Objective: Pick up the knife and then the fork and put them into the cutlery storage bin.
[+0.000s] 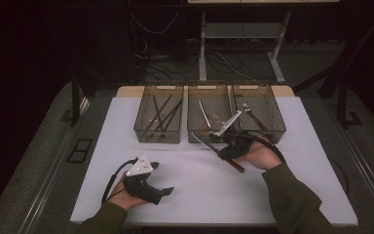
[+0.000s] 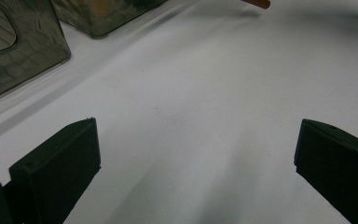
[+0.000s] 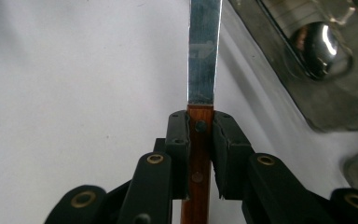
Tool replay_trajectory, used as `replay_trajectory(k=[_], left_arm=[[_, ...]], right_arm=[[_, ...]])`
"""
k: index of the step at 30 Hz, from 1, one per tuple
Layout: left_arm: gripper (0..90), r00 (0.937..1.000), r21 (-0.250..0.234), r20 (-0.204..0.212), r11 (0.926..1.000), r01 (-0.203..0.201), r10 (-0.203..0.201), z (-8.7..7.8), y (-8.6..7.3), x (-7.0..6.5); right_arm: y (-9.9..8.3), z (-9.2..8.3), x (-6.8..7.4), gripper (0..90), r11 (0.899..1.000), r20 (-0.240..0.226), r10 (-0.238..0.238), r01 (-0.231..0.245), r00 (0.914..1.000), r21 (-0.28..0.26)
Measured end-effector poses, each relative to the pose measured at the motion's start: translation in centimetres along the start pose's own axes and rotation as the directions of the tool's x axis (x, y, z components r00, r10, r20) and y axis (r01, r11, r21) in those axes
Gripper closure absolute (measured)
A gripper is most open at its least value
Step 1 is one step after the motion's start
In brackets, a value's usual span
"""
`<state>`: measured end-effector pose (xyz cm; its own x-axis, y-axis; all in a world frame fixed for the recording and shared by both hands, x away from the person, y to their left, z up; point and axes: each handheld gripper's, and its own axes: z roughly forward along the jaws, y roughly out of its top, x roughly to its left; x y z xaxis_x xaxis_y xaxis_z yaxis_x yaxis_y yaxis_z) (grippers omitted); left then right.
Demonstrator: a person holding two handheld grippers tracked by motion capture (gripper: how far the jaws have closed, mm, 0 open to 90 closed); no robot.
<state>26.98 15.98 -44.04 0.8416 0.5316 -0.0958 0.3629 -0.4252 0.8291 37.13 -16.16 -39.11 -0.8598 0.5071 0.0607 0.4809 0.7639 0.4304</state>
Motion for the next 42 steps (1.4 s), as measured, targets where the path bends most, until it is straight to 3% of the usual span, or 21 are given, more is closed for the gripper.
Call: replay_trajectory(k=[8, 16, 23, 29, 33, 42], left_arm=[[0.0, 1.0000, -0.002, 0.004, 1.0000, -0.006, 0.006, -0.1, 0.0, 0.0], [0.0, 1.0000, -0.002, 0.006, 1.0000, -0.007, 0.007, -0.1, 0.0, 0.0], [0.0, 1.0000, -0.001, 0.007, 1.0000, -0.006, 0.006, -0.1, 0.0, 0.0], [0.0, 1.0000, -0.001, 0.005, 1.0000, -0.005, 0.005, -0.1, 0.0, 0.0], [0.0, 1.0000, -0.002, 0.006, 1.0000, -0.003, 0.003, 0.0, 0.0, 0.0], [0.0, 1.0000, 0.002, 0.005, 1.0000, 0.000, 0.000, 0.0, 0.0, 0.0]], right_arm=[[-2.1, -2.1, -1.1, 77.7, 0.990, -0.031, 0.065, -0.068, 0.9974, -0.125], [-3.6, -4.8, -2.3, 77.6, 0.953, -0.054, 0.088, -0.100, 0.9946, -0.284], [-4.9, -7.1, -3.6, 77.7, 0.913, -0.027, 0.143, -0.143, 0.9893, -0.382], [-6.2, -9.0, -4.8, 77.7, 0.861, -0.003, 0.215, -0.191, 0.9766, -0.472], [-6.8, -9.7, -5.5, 77.7, 0.839, 0.018, 0.247, -0.204, 0.9689, -0.504], [-8.4, -11.5, -7.5, 77.6, 0.780, 0.064, 0.345, -0.248, 0.9363, -0.575]])
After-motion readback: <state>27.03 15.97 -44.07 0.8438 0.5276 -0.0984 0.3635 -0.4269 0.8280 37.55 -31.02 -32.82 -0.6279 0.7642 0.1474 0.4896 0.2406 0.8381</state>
